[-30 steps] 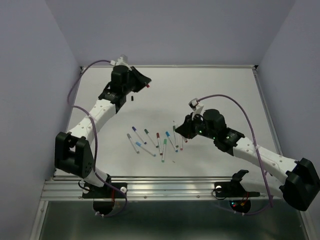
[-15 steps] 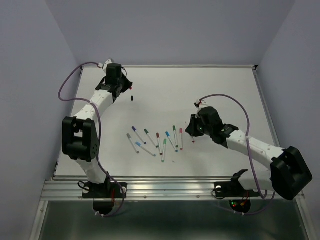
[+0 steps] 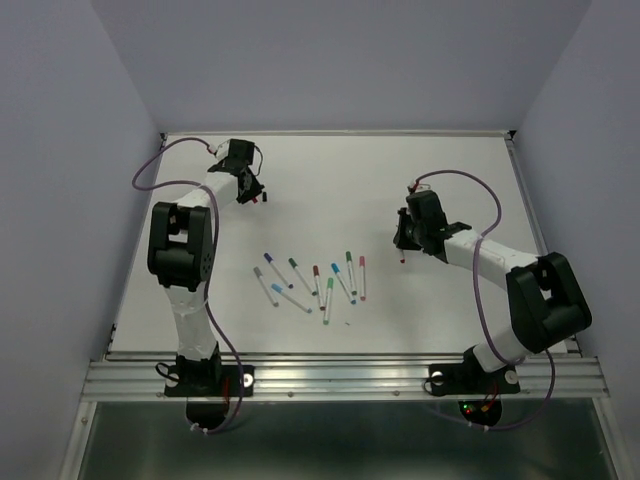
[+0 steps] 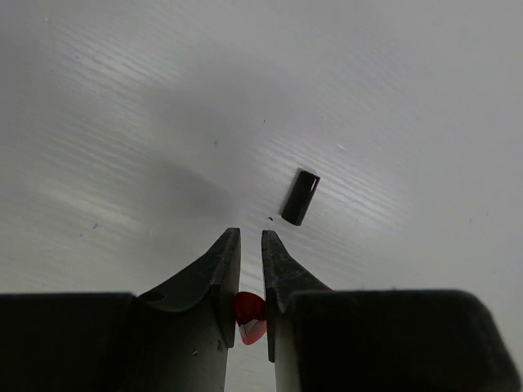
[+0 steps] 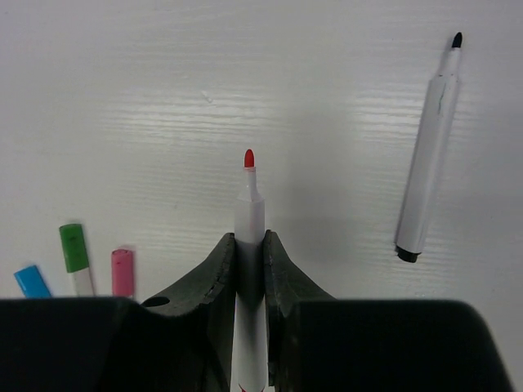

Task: Open the pen caps

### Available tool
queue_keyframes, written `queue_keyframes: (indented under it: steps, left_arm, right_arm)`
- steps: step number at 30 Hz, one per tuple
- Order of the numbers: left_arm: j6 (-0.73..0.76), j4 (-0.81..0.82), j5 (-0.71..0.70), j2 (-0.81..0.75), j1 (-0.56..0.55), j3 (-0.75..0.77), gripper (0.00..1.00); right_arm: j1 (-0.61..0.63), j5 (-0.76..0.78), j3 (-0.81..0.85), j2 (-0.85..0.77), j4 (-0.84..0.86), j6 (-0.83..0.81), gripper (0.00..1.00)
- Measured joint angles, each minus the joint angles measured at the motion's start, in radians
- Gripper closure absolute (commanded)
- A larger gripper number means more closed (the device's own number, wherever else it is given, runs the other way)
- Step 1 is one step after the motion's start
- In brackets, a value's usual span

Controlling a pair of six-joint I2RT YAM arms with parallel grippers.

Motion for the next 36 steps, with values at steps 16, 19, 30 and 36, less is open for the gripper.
queue_keyframes:
  steps: [16,19,30,36]
  left_arm:
    - [0.018,-0.016,-0.009,0.058,0.026,0.024,0.77]
    - [0.019,-0.016,-0.003,0.074,0.029,0.035,0.77]
    - [0.031,-0.007,0.024,0.098,0.032,0.039,0.43]
    - [0.040,-0.012,0.029,0.098,0.033,0.049,0.23]
  right_arm:
    - [-0.061,0.030,0.059,0.145,-0.001,-0.018,0.90]
    - [-0.061,0.049,0.070,0.164,-0.001,-0.017,0.89]
    - [-0.061,0.089,0.075,0.184,-0.010,-0.007,0.58]
    - [-0.061,0.072,0.075,0.181,-0.010,-0.007,0.40]
